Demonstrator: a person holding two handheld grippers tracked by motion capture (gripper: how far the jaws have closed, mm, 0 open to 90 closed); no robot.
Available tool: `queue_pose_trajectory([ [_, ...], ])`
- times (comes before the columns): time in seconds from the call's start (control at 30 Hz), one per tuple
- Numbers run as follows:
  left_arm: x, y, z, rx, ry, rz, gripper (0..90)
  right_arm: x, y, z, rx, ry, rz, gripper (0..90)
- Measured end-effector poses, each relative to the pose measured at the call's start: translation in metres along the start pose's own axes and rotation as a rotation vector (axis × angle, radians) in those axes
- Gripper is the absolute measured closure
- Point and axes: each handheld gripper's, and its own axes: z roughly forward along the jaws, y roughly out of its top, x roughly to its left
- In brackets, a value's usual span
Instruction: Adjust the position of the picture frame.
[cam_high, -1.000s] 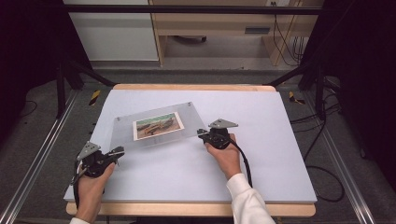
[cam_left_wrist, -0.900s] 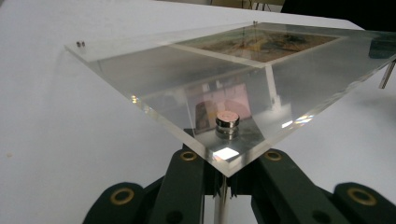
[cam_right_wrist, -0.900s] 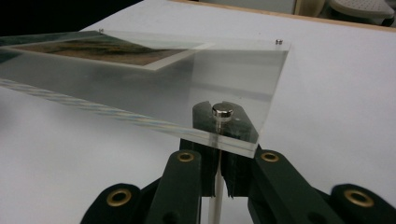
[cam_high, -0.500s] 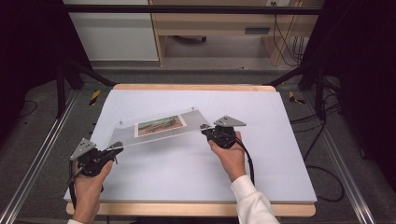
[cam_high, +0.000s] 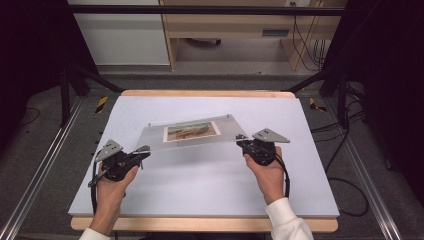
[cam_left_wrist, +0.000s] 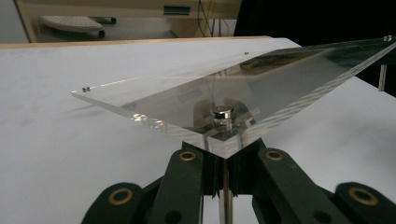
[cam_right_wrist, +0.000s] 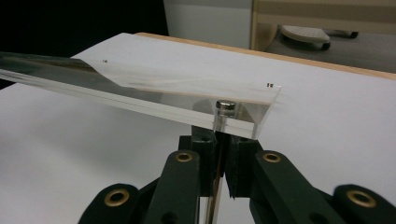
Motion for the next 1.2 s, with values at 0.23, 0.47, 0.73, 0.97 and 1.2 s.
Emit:
queue_pose_trajectory([
  [0.23,-0.015,0.010,0.033,-0.003,-0.056,0.032,83.1,-0.024,-0.008,-0.027,-0.024,-0.064,0.015,83.5],
  [0.47,-0.024,0.017,0.053,-0.006,-0.079,0.055,83.1,-0.038,-0.014,-0.039,-0.048,-0.101,0.037,83.7],
  [0.73,-0.025,0.017,0.072,-0.004,-0.091,0.063,83.1,-0.049,-0.021,-0.039,-0.059,-0.137,0.066,83.8],
  [0.97,-0.023,0.016,0.075,-0.010,-0.086,0.072,83.0,-0.051,-0.022,-0.037,-0.068,-0.148,0.070,84.0],
  [1.2,-0.016,0.011,0.073,-0.015,-0.082,0.074,82.9,-0.046,-0.023,-0.030,-0.065,-0.148,0.063,83.9],
])
